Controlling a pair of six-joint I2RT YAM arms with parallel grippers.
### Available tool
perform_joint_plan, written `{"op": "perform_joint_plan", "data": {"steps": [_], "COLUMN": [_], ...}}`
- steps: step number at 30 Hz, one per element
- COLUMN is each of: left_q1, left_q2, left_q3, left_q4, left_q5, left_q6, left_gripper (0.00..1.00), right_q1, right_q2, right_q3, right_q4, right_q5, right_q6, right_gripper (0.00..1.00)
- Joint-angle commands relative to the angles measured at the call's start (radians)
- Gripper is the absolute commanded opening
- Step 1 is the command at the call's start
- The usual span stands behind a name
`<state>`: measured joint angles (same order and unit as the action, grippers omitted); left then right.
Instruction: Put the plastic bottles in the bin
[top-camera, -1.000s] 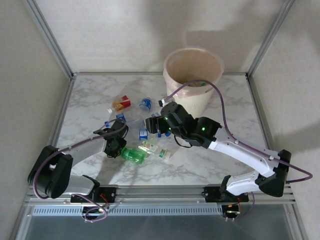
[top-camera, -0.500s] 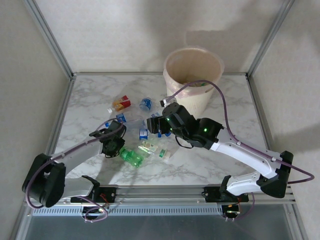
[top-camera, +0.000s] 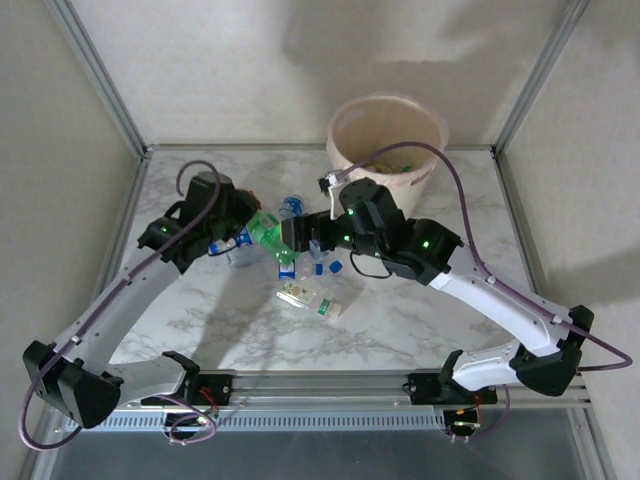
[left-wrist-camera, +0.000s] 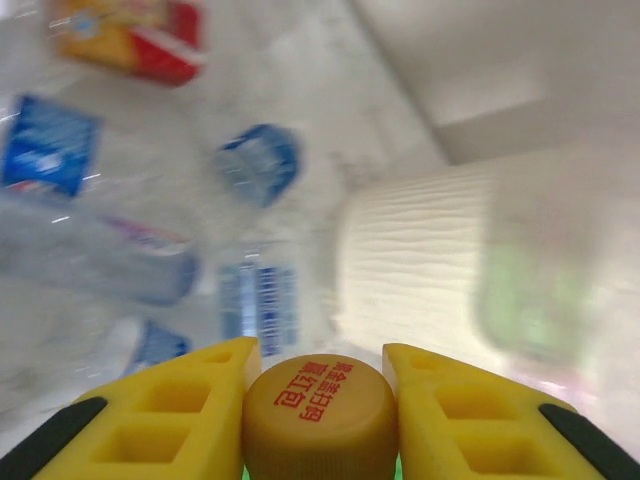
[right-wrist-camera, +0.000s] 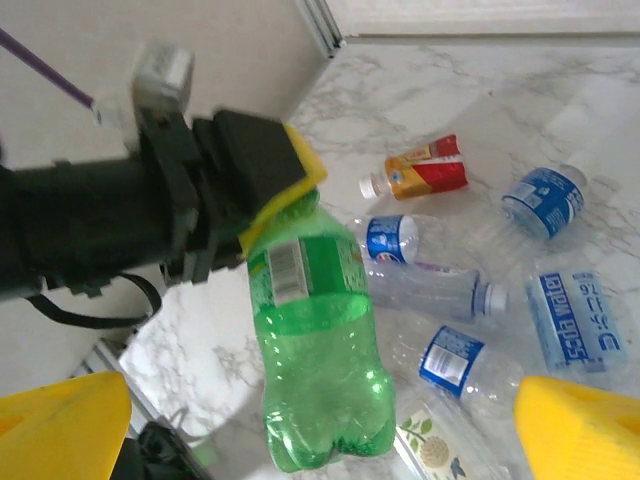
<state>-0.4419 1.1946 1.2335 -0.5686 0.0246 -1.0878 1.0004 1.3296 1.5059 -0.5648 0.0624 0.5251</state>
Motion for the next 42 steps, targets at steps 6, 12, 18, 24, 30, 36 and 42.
{"op": "perform_joint_plan", "data": {"steps": [6, 12, 18, 24, 30, 36, 42], "left_q1": [-0.006, -0.006, -0.001, 0.000, 0.000, 0.001, 0.000], "left_q2": [0.044, 0.078, 0.073, 0.080, 0.081, 0.076, 0.060], "left_q3": [0.107, 0.125, 0.071, 0.058, 0.041, 0.008, -0.015], "left_q4": [0.218, 0.278, 0.422, 0.482, 0.512, 0.560, 0.630], "left_q5": [0.209, 0.279, 0.357, 0.406, 0.425, 0.439, 0.448], "left_q6": [0.068, 0.054, -0.015, -0.048, -0.061, -0.089, -0.112], "left_gripper": [0.25, 0.22, 0.22, 0.21, 0.21, 0.20, 0.19], "right_q1": [-0.096, -0.147, -0.167, -0.184, -0.183, -0.184, -0.184], "right_q2": [-0.033, -0.080, -0.118, -0.116, -0.105, -0.085, -0.081], "right_q3": [0.000, -0.060, -0.132, -0.159, -0.166, -0.159, -0.172], "right_q4": [0.044, 0.093, 0.134, 0.135, 0.195, 0.221, 0.229], "right_q5": [-0.208, -0.276, -0.334, -0.334, -0.378, -0.423, -0.453], "right_q6": [0.069, 0.119, 0.147, 0.160, 0.171, 0.173, 0.170], "right_gripper": [0.99, 0.99, 0.99, 0.99, 0.95, 0.92, 0.92]}}
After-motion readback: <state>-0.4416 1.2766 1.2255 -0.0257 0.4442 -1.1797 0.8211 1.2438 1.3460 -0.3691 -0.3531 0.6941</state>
